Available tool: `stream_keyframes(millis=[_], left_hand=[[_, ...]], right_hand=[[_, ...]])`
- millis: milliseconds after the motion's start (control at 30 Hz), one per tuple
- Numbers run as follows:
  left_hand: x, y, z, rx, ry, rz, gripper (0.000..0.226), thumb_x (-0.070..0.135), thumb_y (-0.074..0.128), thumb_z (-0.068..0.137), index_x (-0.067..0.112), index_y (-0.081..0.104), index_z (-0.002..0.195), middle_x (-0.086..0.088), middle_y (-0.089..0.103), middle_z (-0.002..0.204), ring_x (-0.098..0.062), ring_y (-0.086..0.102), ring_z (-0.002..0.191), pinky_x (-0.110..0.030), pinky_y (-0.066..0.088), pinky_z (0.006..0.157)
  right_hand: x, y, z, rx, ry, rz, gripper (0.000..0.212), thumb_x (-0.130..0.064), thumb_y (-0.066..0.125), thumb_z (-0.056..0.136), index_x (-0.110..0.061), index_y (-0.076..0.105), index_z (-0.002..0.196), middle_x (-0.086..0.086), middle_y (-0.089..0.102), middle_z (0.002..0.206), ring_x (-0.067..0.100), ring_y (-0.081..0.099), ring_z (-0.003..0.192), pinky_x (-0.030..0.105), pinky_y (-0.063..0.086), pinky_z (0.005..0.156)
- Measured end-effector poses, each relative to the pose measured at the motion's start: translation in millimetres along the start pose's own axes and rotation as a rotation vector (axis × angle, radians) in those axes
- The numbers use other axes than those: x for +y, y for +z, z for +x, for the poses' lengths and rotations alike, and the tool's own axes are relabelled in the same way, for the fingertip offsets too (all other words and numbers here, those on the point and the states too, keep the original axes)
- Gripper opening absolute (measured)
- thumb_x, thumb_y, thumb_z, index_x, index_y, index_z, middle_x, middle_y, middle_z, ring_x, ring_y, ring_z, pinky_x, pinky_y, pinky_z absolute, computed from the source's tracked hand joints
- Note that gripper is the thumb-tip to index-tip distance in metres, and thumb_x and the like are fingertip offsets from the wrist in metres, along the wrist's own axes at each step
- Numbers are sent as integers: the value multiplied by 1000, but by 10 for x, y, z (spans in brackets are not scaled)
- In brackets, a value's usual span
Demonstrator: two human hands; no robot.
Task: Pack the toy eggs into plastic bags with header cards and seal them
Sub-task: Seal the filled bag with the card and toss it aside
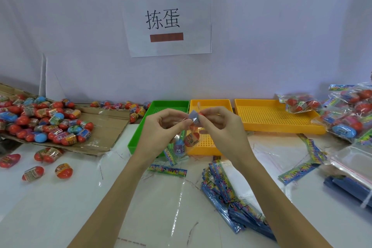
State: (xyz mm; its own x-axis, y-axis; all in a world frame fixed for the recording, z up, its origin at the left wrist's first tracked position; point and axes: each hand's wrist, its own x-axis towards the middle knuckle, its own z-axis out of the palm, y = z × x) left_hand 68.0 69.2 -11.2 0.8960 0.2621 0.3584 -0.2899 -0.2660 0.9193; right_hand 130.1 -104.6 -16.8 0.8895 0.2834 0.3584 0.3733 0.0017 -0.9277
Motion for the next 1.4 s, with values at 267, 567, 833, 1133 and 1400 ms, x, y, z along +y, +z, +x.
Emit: stream_keyframes(millis=[267,567,833,1133,1400], left_hand=[[-40,26,-1,20,-66,7,15,26,86,82,17,81,93,-1,81,88,-12,77,82,-15,54,61],[2,28,52,217,-348,-573,31,27,87,66,19,79,95,-5,80,103,-12,76,88,-24,59,63],[69,126,2,120,-259,-419,51,42,86,72,11,75,111,-6,80,107,-17,77,95,-21,59,70],[-22,88,24,133,-372,-499,19,26,83,78,14,74,89,-6,80,101,-10,70,82,-21,57,68],[-42,58,27,12,-337,-483,16,28,84,75,16,73,81,-10,79,105,-14,74,84,-25,61,76]], right_hand=[[17,-12,4,-183,-15,-205,29,-25,53,107,-13,78,116,-1,76,106,4,70,96,26,59,88],[-38,-69,31,9,102,-137,50,-55,69,89,-26,63,130,-9,70,114,4,67,104,20,57,82],[3,-73,27,34,112,99,14,-25,71,97,-14,80,96,0,79,88,15,76,89,33,64,77],[-10,-108,48,43,119,-54,22,-19,63,102,-23,79,87,-3,77,84,18,73,91,45,63,85],[-10,-156,63,78,198,27,15,-24,70,98,-19,80,87,-1,77,85,19,74,88,38,64,83]])
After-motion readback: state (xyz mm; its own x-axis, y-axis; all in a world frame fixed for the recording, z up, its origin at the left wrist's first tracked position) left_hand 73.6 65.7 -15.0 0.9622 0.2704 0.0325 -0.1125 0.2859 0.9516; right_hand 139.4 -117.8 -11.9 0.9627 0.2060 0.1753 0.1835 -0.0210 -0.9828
